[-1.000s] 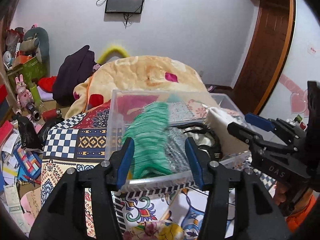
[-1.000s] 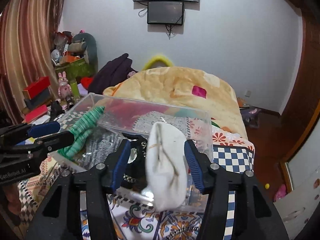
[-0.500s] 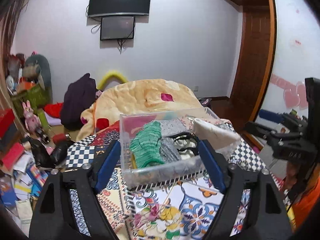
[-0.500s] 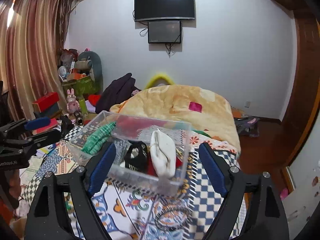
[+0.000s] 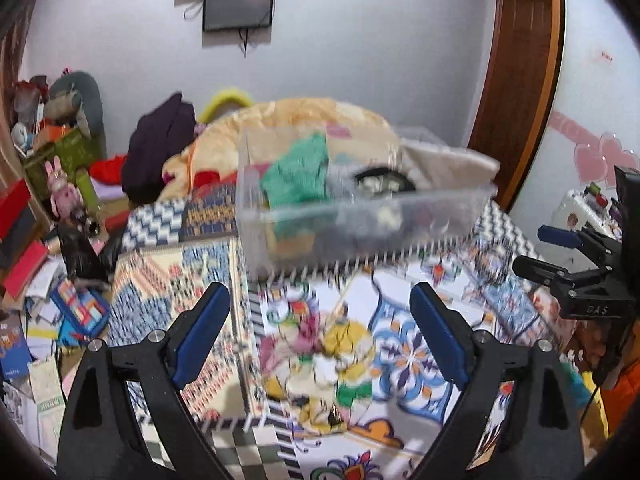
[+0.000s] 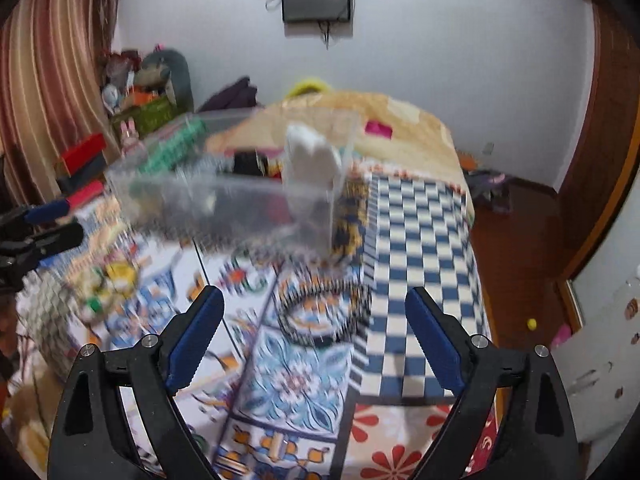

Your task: Organize soft objects

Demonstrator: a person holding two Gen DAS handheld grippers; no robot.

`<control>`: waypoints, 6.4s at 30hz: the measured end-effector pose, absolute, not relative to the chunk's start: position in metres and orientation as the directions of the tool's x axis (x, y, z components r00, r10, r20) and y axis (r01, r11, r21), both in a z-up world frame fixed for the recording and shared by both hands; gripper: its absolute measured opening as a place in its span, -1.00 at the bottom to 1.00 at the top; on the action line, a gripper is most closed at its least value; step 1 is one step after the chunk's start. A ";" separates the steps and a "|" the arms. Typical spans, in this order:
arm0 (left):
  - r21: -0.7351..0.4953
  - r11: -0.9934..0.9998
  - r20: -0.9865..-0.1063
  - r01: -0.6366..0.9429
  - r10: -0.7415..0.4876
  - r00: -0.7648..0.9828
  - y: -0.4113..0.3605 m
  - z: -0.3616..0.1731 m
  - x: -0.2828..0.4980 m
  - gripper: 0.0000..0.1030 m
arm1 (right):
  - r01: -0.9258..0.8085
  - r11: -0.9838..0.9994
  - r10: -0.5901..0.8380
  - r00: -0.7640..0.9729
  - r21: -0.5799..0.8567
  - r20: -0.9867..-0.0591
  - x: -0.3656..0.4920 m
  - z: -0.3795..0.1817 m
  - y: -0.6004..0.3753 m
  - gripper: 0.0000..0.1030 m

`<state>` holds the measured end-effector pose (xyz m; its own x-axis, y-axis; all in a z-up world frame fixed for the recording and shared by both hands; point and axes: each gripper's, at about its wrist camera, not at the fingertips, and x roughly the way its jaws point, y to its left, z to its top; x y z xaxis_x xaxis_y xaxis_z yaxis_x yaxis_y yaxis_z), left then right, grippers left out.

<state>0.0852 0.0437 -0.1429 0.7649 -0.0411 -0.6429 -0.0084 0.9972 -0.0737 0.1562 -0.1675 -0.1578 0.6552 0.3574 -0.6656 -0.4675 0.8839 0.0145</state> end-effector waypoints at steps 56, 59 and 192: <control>-0.098 0.992 -0.663 0.081 -0.126 0.738 0.028 -0.147 0.080 0.22 | -0.564 0.825 0.482 0.676 0.030 -0.557 0.148 -0.124 -0.152 -0.75; -0.089 0.992 -0.678 0.083 -0.122 0.724 0.023 -0.158 0.080 0.62 | -0.573 0.819 0.493 0.674 0.031 -0.551 0.143 -0.122 -0.150 -0.75; -0.064 0.997 -0.173 0.051 -0.062 0.983 0.013 0.023 0.000 0.98 | -0.575 0.816 0.577 0.804 0.061 -0.142 0.074 -0.004 -0.175 1.00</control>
